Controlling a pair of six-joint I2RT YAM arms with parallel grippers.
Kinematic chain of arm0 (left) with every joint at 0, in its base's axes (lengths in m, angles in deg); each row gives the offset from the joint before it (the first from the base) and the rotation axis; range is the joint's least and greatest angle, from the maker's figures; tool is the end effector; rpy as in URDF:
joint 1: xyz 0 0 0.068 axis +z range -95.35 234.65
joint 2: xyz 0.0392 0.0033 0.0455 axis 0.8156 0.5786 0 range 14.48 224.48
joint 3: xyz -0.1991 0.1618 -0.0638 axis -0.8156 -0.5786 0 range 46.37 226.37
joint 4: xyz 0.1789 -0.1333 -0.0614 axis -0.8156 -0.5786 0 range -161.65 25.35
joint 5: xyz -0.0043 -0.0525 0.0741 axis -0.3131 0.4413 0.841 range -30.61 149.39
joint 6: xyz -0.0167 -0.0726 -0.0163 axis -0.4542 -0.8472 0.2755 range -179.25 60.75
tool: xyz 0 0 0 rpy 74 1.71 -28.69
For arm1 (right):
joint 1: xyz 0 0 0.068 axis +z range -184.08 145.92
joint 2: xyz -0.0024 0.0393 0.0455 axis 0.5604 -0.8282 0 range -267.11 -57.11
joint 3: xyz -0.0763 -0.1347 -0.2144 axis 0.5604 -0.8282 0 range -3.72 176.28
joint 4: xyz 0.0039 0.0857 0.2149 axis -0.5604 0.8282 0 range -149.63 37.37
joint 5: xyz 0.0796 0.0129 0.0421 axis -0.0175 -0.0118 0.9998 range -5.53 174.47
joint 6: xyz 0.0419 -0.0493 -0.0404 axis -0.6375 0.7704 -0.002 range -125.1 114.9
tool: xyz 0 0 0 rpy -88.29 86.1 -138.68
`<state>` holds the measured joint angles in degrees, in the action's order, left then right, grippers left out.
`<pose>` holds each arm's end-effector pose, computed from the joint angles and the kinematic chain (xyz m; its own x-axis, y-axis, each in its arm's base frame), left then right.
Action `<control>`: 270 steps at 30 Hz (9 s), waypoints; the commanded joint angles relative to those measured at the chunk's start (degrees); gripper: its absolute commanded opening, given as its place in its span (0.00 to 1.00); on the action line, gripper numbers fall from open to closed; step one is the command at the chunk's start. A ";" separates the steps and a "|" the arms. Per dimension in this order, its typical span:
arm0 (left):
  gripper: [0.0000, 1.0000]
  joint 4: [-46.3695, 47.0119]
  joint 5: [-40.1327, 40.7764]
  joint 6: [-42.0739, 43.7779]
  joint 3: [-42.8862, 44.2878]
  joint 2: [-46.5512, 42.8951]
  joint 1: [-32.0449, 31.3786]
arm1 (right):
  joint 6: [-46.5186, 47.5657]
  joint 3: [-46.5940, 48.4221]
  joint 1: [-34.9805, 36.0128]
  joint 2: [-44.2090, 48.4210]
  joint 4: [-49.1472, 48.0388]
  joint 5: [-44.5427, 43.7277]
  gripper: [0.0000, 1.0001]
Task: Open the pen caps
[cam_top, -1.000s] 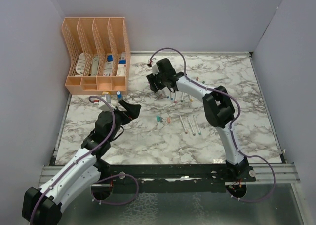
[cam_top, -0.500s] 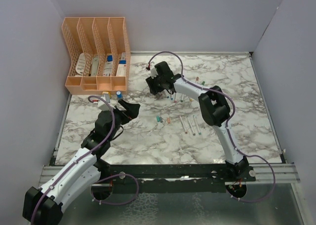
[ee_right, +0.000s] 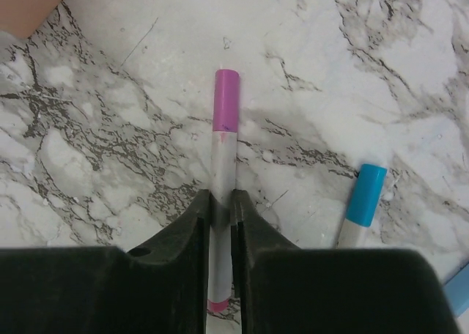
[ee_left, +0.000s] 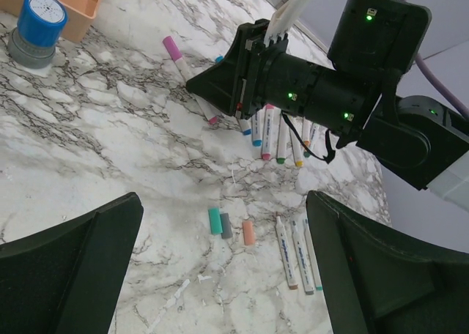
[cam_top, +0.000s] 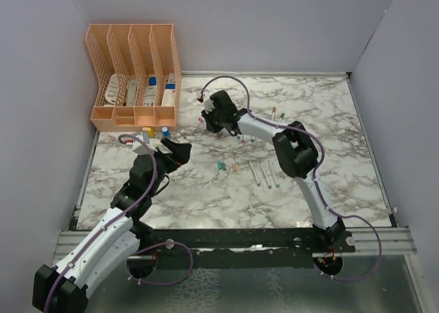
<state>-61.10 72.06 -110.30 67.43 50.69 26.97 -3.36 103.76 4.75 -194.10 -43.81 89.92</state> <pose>0.1564 -0.0661 0.2391 -0.3164 -0.6909 -0.6501 0.0268 0.6785 -0.7341 0.4002 0.3300 0.1368 -0.5331 -0.4680 -0.7048 -0.6928 0.7196 0.0461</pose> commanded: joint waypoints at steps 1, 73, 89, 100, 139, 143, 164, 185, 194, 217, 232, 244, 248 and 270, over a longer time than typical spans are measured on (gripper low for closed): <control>0.97 -1.57 1.75 0.13 1.70 -1.08 0.51 | -1.57 -6.51 0.90 1.02 -0.44 -0.29 0.03; 0.31 28.43 -26.77 -13.73 20.78 41.77 -3.09 | -12.77 -51.85 0.99 60.62 -12.19 12.75 0.01; 0.00 28.88 -28.29 -13.47 20.62 41.83 -3.12 | -12.08 -50.22 0.96 59.07 -10.54 12.30 0.58; 0.00 28.96 -28.59 -13.25 21.73 42.98 -4.02 | -12.56 -49.57 0.99 56.11 -11.06 13.44 0.55; 0.00 23.40 -15.52 -8.30 29.94 46.74 4.90 | -14.42 -61.19 0.99 70.60 -0.71 4.21 0.01; 0.00 21.34 -19.05 -6.98 28.68 46.79 5.08 | -16.50 -60.82 0.98 71.94 0.72 -5.73 0.01; 0.00 -0.84 -13.42 5.26 19.48 45.23 -2.95 | -23.47 -62.89 -9.74 65.83 1.65 -25.53 0.01; 0.09 0.16 -11.36 3.36 17.49 52.15 -6.94 | -26.42 -64.37 -14.48 56.79 5.61 -18.50 0.01; 0.32 -0.16 -11.69 3.23 17.25 51.89 -6.96 | -26.70 -65.32 -14.66 54.56 6.24 -17.57 0.01; 0.50 -10.96 -7.68 4.90 23.25 37.45 -6.78 | -26.64 -62.34 -15.71 55.29 9.11 -17.94 0.36; 0.99 -9.81 -6.37 3.50 22.21 29.60 -6.60 | -13.84 -40.26 -15.64 46.47 4.42 -2.74 0.82; 0.97 -6.54 -10.69 0.62 14.72 24.66 1.09 | -6.26 -13.41 -6.74 21.61 8.10 -7.04 0.77; 0.97 -6.53 -11.17 0.89 13.04 22.93 3.21 | -5.98 -8.58 -5.84 15.99 8.11 -7.36 0.75; 0.97 -8.32 -10.57 1.35 10.33 17.97 6.11 | -3.76 -0.50 -2.67 3.66 8.17 -7.74 0.59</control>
<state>-69.58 62.33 -109.03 78.36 70.53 32.43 -7.76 101.95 1.38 -188.29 -36.12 83.28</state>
